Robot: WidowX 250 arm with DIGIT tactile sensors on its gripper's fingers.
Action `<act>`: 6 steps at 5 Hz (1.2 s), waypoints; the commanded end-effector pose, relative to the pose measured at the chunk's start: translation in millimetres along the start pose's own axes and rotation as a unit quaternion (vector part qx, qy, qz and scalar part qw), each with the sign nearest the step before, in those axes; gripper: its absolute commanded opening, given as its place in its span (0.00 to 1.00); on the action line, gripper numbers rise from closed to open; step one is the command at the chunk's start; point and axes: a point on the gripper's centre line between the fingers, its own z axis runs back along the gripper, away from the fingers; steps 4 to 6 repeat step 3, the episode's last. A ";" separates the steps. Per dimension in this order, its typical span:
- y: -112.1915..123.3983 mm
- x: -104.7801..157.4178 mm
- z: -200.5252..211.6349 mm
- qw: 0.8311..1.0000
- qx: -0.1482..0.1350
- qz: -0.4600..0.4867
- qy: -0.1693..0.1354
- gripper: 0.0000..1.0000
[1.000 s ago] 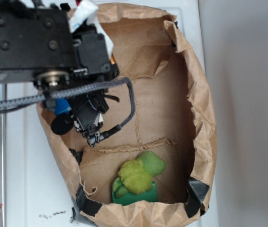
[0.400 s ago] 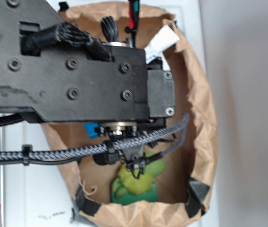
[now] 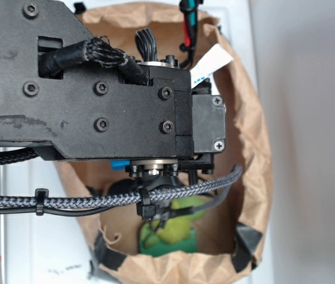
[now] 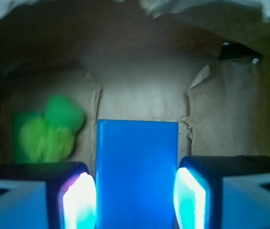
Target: Grab the blue block.
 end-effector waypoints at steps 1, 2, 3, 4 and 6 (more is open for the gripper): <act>21.0 21.3 30.5 0.999 -0.014 0.018 -0.042 0.00; 21.3 20.0 25.0 0.997 -0.004 0.028 -0.066 0.00; 21.9 17.9 22.7 0.996 0.000 0.031 -0.085 0.00; 21.9 17.9 22.7 0.996 0.000 0.031 -0.085 0.00; 21.9 17.9 22.7 0.996 0.000 0.031 -0.085 0.00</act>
